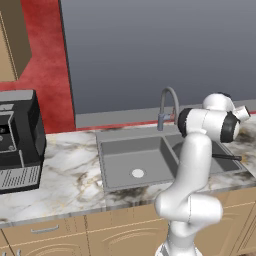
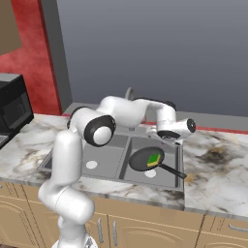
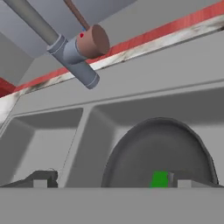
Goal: Pick the pan and sponge and place them into the sink. Then turn on the water.
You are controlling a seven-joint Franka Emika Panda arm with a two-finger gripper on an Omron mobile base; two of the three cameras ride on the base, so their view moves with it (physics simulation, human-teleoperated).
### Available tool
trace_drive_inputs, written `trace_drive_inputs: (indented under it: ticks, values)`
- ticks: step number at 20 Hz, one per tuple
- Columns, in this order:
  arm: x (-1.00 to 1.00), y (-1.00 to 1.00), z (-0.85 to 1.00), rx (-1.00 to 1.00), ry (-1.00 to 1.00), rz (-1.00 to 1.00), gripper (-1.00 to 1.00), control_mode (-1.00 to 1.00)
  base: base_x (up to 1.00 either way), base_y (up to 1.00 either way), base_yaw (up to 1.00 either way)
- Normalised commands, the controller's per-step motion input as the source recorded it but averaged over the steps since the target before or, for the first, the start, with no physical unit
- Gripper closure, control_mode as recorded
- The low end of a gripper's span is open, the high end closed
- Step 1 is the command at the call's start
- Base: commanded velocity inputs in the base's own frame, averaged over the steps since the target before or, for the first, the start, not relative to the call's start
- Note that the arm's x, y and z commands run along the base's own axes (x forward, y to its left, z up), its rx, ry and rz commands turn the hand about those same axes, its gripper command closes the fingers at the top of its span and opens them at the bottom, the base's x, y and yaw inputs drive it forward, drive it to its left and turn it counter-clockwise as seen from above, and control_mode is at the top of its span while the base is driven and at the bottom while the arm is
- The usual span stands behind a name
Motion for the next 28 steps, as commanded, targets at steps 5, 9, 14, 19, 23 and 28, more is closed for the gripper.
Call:
trace_drive_inputs:
  ticks: [5,9,14,19,23,28]
  values:
    - [0.00,0.00,0.21,0.08,-0.05,0.08,-1.00,-1.00,0.00,0.00,0.00]
    - [0.00,0.00,0.17,0.03,-0.06,0.07,-1.00,-1.00,0.00,0.00,0.00]
    - [0.00,0.00,0.10,0.00,-0.09,0.05,-1.00,-1.00,0.00,0.00,0.00]
    - [0.00,0.00,0.00,0.00,-0.12,0.04,-1.00,-1.00,0.00,0.00,0.00]
    - [0.00,0.06,0.00,-0.03,-0.15,0.03,-1.00,-1.00,0.00,0.00,0.00]
    - [0.01,0.15,0.06,0.00,-0.10,0.02,-1.00,-1.00,0.00,0.00,0.00]
